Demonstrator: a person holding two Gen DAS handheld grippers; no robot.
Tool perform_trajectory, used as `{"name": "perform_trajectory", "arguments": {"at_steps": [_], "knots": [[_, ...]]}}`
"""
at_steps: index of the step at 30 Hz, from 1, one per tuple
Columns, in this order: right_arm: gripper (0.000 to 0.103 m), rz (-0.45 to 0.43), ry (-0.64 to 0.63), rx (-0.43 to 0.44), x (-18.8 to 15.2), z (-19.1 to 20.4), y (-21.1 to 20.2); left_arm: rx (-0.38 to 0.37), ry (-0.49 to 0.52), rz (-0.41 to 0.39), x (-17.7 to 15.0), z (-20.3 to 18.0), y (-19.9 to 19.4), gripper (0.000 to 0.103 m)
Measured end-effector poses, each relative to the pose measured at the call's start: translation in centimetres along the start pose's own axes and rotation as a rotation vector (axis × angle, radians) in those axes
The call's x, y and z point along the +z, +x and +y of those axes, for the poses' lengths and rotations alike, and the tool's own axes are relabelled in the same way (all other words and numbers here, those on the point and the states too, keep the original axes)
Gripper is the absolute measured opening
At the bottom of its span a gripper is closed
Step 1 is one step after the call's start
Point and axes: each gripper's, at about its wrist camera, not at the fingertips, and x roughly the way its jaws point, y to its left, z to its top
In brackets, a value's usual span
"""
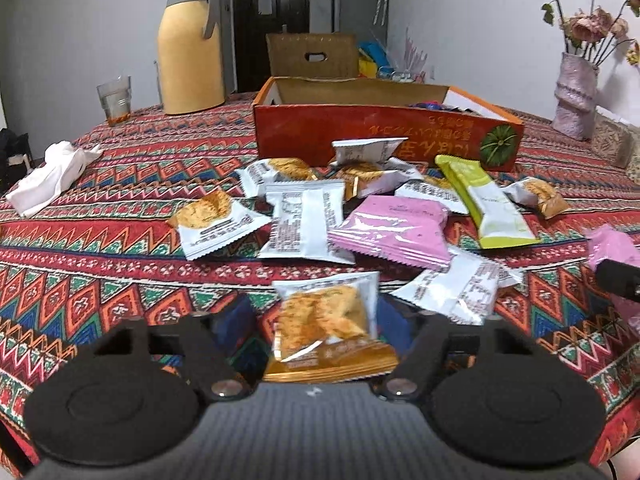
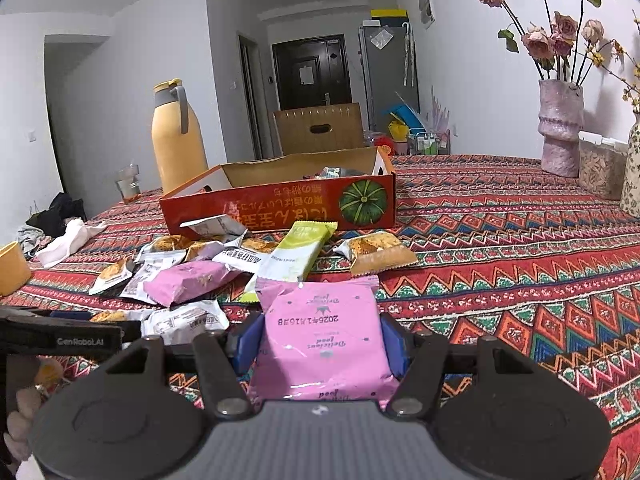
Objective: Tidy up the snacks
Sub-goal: 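Grasp the pink pack with the right gripper while the left grasps an orange cracker pack, then carry both packs into the orange box and open both grippers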
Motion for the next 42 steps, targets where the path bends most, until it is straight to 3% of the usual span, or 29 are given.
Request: {"name": "perform_trajectory", "arguments": {"at_steps": [2,9,26,42], "knots": [[0.061,0.001,0.001,0.004,-0.1,0.0,0.0,-0.009,0.0,-0.006,0.0,0.0,-0.2,0.05],[0.061,0.003,0.002,0.008,-0.2,0.2,0.0,-0.03,-0.007,-0.023,-0.1,0.3,-0.9,0.044],[0.061,-0.029,-0.02,0.001,1.2,0.6,-0.3,-0.055,-0.005,-0.107,1.7,0.8,-3.4,0.043],[0.061,-0.115,-0.058,-0.012,6.9,1.7,2.1,-0.081,0.025,-0.225,8.2,0.3,-3.3,0.043]]}}
